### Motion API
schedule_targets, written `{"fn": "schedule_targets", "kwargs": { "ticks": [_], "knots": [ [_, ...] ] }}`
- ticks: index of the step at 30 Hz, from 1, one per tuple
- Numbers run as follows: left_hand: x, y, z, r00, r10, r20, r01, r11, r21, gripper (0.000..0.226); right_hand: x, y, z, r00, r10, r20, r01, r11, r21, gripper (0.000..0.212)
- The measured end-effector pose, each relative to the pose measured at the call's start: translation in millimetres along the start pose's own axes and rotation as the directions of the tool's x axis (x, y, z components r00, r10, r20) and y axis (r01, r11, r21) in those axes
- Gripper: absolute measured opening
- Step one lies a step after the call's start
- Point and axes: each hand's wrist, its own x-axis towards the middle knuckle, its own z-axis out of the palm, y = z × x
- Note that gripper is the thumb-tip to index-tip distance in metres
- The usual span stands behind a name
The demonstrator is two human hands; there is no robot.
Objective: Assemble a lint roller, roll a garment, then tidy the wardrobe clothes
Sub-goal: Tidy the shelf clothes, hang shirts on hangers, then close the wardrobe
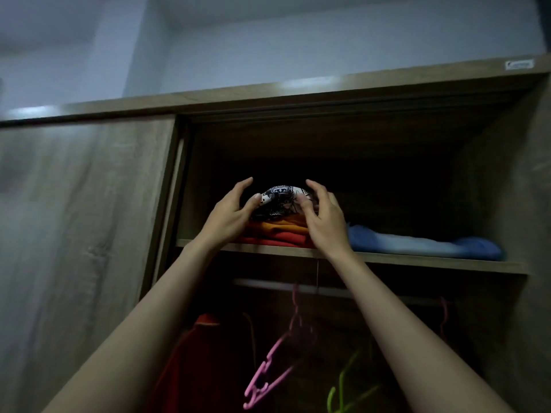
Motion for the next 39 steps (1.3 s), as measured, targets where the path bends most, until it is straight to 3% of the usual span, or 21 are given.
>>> {"fn": "schedule_targets", "kwargs": {
  "ticks": [5, 11, 17, 21, 24, 28, 31, 32, 35, 39],
  "knots": [
    [14.4, -12.0, 8.7, 0.989, 0.031, 0.146, -0.013, 0.993, -0.120, 0.046, 12.7, 3.5, 11.3, 0.997, 0.052, 0.056, -0.040, 0.981, -0.189, 0.046],
    [18.6, -15.0, 19.8, 0.989, 0.077, 0.126, -0.027, 0.934, -0.357, 0.039, 13.4, 8.7, 18.6, 1.000, -0.001, -0.008, 0.001, 1.000, 0.003, 0.029],
    [15.9, -22.0, 29.5, 0.981, 0.186, -0.046, -0.189, 0.894, -0.406, 0.035, 9.0, -0.3, 12.9, 0.984, -0.051, -0.168, 0.067, 0.994, 0.090, 0.024],
    [5.2, -4.2, 28.6, 0.949, 0.277, -0.149, -0.315, 0.820, -0.477, 0.035, 3.0, -11.9, -0.2, 0.935, -0.151, -0.320, 0.191, 0.977, 0.097, 0.027],
    [-5.4, 2.1, 27.2, 0.925, 0.303, -0.230, -0.377, 0.810, -0.450, 0.031, -15.8, -15.5, -10.6, 0.939, -0.190, -0.285, 0.235, 0.963, 0.132, 0.028],
    [-9.0, -2.1, 28.3, 0.961, 0.147, -0.234, -0.256, 0.791, -0.556, 0.022, -36.2, -10.6, -15.8, 0.987, -0.135, -0.090, 0.156, 0.941, 0.300, 0.033],
    [-10.0, -2.8, 33.8, 0.954, 0.085, -0.287, -0.227, 0.831, -0.508, 0.003, -38.8, -13.2, -12.6, 0.982, -0.077, -0.171, 0.129, 0.940, 0.317, 0.036],
    [-10.1, -3.7, 34.7, 0.951, 0.086, -0.297, -0.223, 0.857, -0.465, 0.007, -37.2, -16.4, -9.7, 0.977, -0.061, -0.207, 0.116, 0.957, 0.265, 0.034],
    [-23.4, -10.7, 40.5, 0.973, -0.047, -0.226, -0.068, 0.877, -0.476, 0.046, -43.7, -21.6, -2.4, 0.969, 0.051, -0.242, -0.042, 0.998, 0.039, 0.035],
    [-27.8, -4.2, 41.4, 0.974, -0.212, -0.076, 0.115, 0.761, -0.639, 0.070, -42.4, -16.2, 2.6, 0.964, 0.208, -0.165, -0.241, 0.947, -0.213, 0.062]
  ]
}}
